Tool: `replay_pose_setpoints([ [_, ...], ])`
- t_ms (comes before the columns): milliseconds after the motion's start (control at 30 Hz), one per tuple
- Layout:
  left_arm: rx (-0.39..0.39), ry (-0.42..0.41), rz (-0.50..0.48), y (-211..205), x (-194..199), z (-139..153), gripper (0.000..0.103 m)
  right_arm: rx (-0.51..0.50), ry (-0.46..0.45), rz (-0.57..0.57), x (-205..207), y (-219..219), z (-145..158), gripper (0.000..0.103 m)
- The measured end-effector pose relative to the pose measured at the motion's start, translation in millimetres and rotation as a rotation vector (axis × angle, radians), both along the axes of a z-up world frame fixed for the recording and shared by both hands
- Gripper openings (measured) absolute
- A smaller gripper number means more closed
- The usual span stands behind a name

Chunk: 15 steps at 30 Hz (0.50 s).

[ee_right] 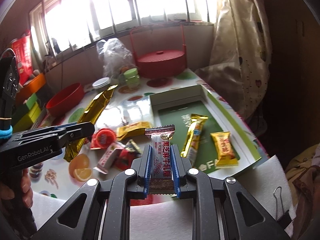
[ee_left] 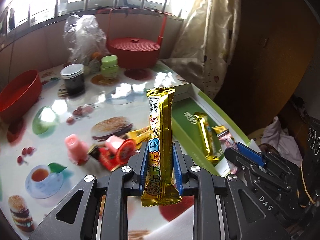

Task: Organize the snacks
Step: 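Carry the candy packet and gold bar over the green gift box with both grippers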

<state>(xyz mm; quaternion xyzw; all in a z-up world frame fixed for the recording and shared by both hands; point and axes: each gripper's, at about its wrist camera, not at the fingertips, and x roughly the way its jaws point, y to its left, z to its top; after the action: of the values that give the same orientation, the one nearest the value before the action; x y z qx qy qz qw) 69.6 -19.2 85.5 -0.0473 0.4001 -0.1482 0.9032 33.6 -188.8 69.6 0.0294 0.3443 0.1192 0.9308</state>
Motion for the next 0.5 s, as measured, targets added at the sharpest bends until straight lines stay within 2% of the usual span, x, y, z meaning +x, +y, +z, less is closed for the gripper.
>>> replay_pose_setpoints([
  [367,-0.021,0.031,-0.046,-31,27,-8,0.024,-0.004,0.012,-0.063,15,-26,-5,0.018],
  [500,-0.053,0.037,-0.066,-42,39,-9,0.024,-0.02,0.014,-0.102,24,-36,-9,0.018],
])
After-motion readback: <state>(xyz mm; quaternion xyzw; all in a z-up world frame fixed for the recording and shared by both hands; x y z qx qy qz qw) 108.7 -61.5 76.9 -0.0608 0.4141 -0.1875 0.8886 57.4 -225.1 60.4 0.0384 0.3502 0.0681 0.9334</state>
